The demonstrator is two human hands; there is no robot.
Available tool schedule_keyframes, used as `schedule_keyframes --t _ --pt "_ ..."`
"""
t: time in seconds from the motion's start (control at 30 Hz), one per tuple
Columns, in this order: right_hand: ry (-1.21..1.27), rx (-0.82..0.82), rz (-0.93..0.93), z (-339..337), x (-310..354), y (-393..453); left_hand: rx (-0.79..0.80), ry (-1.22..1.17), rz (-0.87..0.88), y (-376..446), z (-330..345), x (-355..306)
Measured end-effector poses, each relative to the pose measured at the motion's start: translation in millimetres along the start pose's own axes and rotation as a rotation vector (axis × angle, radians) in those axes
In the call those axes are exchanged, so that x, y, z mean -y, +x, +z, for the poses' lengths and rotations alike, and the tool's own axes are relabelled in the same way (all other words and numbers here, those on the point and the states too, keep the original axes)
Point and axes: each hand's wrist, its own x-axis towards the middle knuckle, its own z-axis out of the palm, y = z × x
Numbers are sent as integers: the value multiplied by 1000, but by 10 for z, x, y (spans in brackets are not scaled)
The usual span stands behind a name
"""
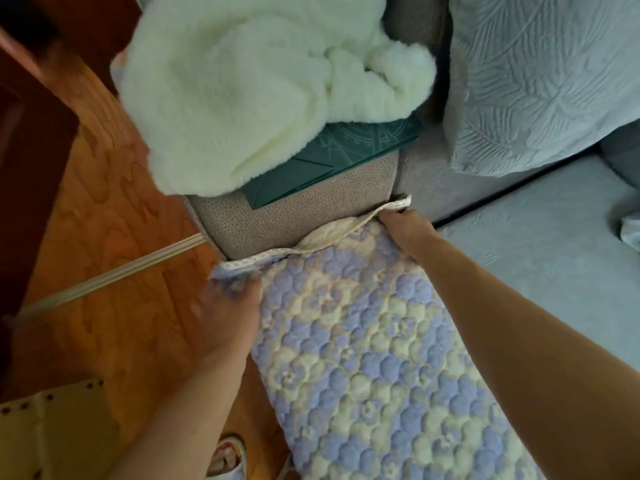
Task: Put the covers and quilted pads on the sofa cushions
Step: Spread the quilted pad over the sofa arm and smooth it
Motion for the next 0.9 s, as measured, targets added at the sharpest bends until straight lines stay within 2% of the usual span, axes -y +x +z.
schedule_keyframes --t 0.03,0.1,0.17,0.27,0.33,0.4,0.5,0.6,0.7,0.83,0.9 --pt "40 -147 -41 47 -34 -39 -75 93 59 7 -9 -67" --pt "43 -389 -248 123 -92 -146 -279 282 300 -17 -105 -154" --pt "-29 -446 -384 146 -114 -111 -335 430 482 -115 -179 -244" --pt "-172 -477 -461 63 -73 -69 -261 560 647 -73 -292 -187" --pt "-208 -479 -662 9 -196 -114 -95 436 719 -140 -421 -80" --pt "-150 -400 -793 -105 -313 -248 91 297 733 -252 -580 68" --pt "-114 -298 -678 -344 -330 -319 245 185 689 -354 -720 142" --pt "-221 -181 -517 -476 -63 -231 161 -1 426 -240 -646 -147" --pt "-538 -12 -357 -353 121 14 140 161 203 84 -489 -267" --pt "-386 41 -161 -209 226 239 176 390 63 285 -319 -261" --pt "-337 97 -128 -187 280 262 183 277 18 240 -267 -280"
